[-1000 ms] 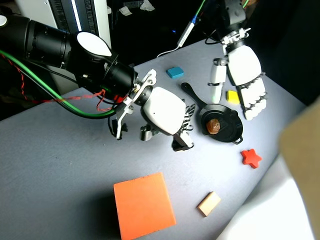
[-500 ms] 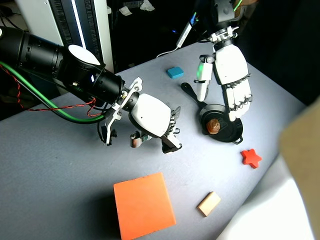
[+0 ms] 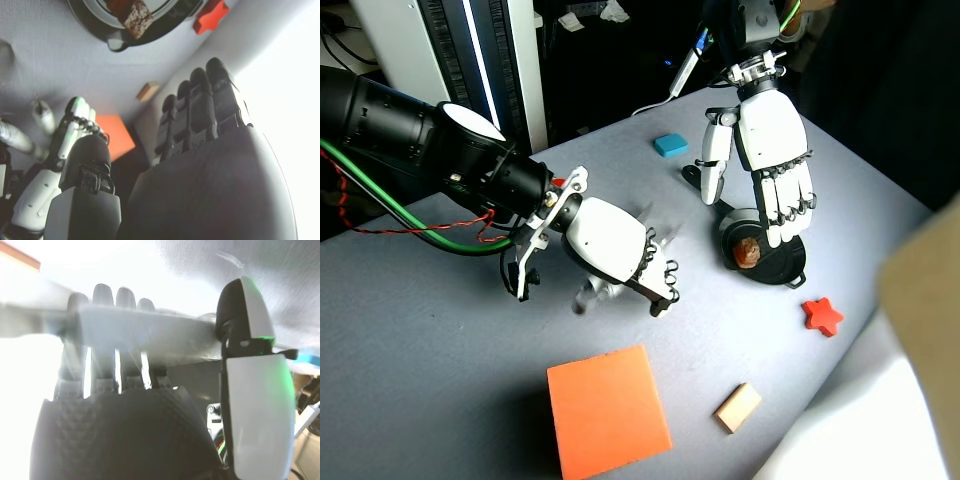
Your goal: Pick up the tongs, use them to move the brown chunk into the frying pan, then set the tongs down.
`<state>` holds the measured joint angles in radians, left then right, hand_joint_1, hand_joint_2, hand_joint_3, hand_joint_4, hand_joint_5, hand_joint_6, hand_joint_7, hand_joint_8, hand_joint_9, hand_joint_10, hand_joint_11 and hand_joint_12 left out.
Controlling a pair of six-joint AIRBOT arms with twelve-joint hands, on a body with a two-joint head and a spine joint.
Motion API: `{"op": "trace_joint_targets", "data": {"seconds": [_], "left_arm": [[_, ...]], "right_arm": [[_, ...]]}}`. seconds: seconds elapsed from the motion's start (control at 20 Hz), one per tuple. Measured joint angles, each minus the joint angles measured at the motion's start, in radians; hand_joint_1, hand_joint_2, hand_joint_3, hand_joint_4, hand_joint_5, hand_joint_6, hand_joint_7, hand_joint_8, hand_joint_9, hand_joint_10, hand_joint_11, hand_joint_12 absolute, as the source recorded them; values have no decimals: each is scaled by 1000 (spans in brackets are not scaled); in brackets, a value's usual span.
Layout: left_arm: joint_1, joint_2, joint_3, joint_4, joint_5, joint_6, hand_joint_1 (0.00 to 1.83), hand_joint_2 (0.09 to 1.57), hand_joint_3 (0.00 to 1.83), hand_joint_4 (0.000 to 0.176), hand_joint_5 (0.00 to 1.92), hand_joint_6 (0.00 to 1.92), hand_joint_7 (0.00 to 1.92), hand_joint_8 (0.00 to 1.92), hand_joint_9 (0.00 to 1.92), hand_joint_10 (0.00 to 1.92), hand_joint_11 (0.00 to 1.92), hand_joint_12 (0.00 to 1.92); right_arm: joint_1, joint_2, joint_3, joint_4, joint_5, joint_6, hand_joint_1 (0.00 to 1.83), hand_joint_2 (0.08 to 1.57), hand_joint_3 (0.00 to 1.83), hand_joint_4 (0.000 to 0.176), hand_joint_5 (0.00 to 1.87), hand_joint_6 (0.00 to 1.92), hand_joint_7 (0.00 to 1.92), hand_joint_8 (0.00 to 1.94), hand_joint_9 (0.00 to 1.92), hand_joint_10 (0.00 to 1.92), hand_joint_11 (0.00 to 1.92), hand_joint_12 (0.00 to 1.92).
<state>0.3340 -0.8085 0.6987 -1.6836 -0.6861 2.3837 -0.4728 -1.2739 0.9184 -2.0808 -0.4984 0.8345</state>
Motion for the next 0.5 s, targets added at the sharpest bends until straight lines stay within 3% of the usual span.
{"op": "trace_joint_targets", "data": {"seconds": [0.05,0.2,0.4,0.5], "left_arm": [[0,0,0,0,-3,0,215,1312,0,29,69,0,84,0,86,0,0,305],[0,0,0,0,-2,1,158,1321,2,31,59,0,86,1,88,1,0,260],[0,0,0,16,2,2,154,1322,0,28,79,7,89,4,94,5,0,290],[-5,0,0,24,11,3,141,1324,0,22,114,11,148,10,142,12,0,381]], "right_arm": [[-5,6,-8,-1,0,0,555,977,0,0,5,0,61,3,87,1,0,422],[-7,37,-41,0,0,0,369,911,0,0,0,0,3,0,19,1,0,187],[-2,101,-104,2,-11,0,245,895,0,0,0,0,6,2,27,5,0,232],[17,153,-154,0,-11,5,190,990,11,0,88,19,196,31,197,47,0,667]]}}
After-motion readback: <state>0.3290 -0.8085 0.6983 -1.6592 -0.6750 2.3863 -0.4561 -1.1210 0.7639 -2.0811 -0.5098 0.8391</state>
